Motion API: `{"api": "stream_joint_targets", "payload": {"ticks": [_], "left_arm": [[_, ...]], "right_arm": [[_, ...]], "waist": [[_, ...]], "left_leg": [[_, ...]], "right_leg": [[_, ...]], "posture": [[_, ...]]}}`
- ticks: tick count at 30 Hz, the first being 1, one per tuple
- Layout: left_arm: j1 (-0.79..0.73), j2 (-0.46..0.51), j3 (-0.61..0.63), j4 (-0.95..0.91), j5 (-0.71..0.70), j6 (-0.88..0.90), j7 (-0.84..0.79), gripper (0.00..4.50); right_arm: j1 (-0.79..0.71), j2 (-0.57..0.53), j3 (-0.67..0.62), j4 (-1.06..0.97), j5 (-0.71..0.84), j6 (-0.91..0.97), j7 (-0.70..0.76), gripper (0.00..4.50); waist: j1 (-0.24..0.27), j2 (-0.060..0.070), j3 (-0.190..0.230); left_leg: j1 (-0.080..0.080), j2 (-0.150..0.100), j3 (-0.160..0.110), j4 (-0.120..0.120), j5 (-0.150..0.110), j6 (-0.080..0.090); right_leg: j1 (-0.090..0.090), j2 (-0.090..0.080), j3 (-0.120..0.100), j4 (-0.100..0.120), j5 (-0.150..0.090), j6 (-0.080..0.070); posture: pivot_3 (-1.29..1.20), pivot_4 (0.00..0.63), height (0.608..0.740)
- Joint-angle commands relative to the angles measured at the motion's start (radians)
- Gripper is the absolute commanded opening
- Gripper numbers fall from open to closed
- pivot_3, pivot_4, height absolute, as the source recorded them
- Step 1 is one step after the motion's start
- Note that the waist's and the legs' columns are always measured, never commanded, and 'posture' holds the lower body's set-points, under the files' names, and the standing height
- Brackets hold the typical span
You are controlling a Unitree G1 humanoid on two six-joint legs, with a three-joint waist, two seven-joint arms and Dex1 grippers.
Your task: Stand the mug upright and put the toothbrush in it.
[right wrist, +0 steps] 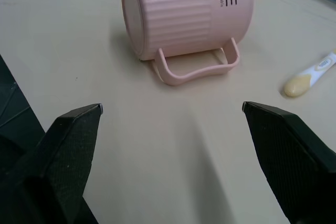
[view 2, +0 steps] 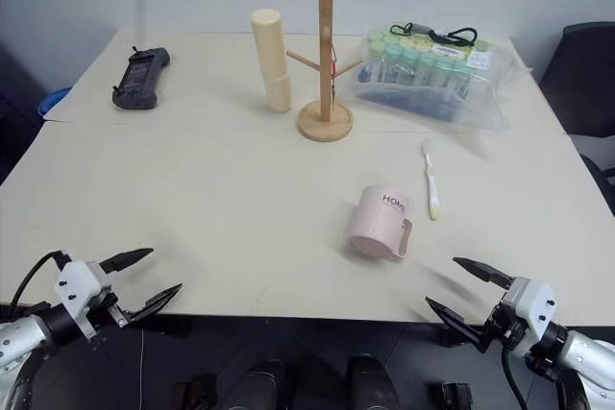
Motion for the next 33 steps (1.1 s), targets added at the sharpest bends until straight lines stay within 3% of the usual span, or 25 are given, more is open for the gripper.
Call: {"api": "stream_joint_targets", "payload": {"ticks": [1, 13, 18, 22, 27, 33], "left_arm": [[-0.008, 0.008, 0.026, -0.011, -0.005, -0.003, 0.01, 4.5], [-0.034, 0.002, 0.011, -0.017, -0.069, 0.014, -0.044, 4.5], [-0.152, -0.005, -0.01, -0.057, -0.207, 0.107, -0.086, 4.5], [-0.221, 0.027, -0.104, -0.143, -0.235, 0.191, -0.144, 4.5], [-0.332, 0.019, -0.243, -0.169, -0.201, 0.24, -0.172, 4.5], [-0.496, -0.01, -0.356, -0.052, -0.137, 0.257, -0.191, 4.5]], "right_arm": [[-0.019, 0.0, 0.015, -0.015, 0.002, -0.014, -0.01, 4.46], [-0.062, 0.029, 0.036, 0.022, 0.003, -0.03, -0.04, 4.46], [-0.072, 0.037, 0.0, -0.056, 0.051, 0.033, -0.117, 4.46], [0.026, 0.012, -0.1, -0.178, 0.115, 0.087, -0.152, 4.46], [0.121, 0.007, -0.192, -0.16, 0.115, 0.113, -0.172, 4.46], [0.067, -0.016, -0.125, -0.354, 0.283, 0.384, -0.319, 4.46]], "waist": [[-0.001, 0.0, 0.0], [0.0, 0.0, 0.0], [0.002, 0.0, 0.0], [0.002, 0.001, 0.0], [0.011, 0.001, -0.001], [-0.007, 0.004, -0.001]], "left_leg": [[0.0, 0.0, 0.0, 0.0, 0.0, 0.0], [0.0, 0.0, 0.0, 0.001, 0.001, -0.002], [0.0, 0.0, 0.0, 0.002, 0.002, -0.003], [0.0, 0.0, 0.0, 0.002, 0.003, -0.005], [0.0, -0.001, 0.0, 0.002, 0.003, -0.005], [0.009, 0.0, 0.0, 0.0, 0.002, -0.003]], "right_leg": [[0.0, 0.0, 0.0, 0.0, 0.0, 0.0], [0.001, 0.0, 0.0, 0.0, 0.0, 0.0], [0.001, 0.0, -0.001, 0.001, 0.0, 0.0], [0.001, 0.0, -0.001, 0.0, 0.0, 0.001], [0.002, 0.0, -0.001, -0.001, 0.0, 0.001], [0.008, 0.002, 0.0, 0.001, 0.0, 0.001]], "posture": [[0.0, 0.15, 0.74], [0.0, 0.15, 0.74], [0.0, 0.15, 0.74], [0.0, 0.15, 0.74], [0.0, 0.15, 0.74], [0.0, 0.15, 0.74]]}}
